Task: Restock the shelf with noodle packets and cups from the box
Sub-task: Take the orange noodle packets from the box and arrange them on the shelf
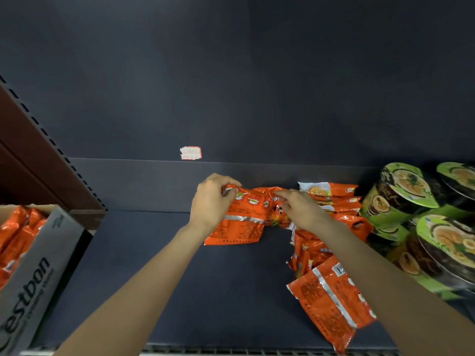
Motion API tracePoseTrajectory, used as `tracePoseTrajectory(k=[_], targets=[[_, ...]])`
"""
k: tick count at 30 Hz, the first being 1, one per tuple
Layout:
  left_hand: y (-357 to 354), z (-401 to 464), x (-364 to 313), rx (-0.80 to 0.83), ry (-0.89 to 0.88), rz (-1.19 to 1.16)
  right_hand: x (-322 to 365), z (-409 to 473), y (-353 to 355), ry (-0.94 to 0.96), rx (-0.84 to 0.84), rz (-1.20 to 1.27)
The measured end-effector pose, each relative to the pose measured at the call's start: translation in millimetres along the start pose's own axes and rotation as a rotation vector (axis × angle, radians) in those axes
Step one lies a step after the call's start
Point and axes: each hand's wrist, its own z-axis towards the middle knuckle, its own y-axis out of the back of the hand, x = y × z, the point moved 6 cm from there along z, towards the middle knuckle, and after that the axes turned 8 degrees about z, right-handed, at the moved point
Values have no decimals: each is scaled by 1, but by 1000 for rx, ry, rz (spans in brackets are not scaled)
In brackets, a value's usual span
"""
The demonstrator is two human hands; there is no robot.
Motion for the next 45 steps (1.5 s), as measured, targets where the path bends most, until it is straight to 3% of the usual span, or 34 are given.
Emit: tracePoseTrajectory(k=[6,10,14,19,27,36,45], targets=[[-29,-2,-1,126,33,-249,-4,-6,1,-31,-5,-10],[-46,0,2,129,95,-326,-6,-11,9,-82,-122,-121],[-59,1,4,122,64,-88,1,-15,8,-45,-220,-302],[-58,-3,-13,118,-128,408,0,-14,3,-44,-175,-373],[-46,-10,-19,125,-172,483,7,-19,5,-3,-178,-337],[14,-48,-19,-46,-25,384,58,-46,4,192,-222,79],[142,-126,54,-224,159,385,196,-73,-50,393,-182,302]])
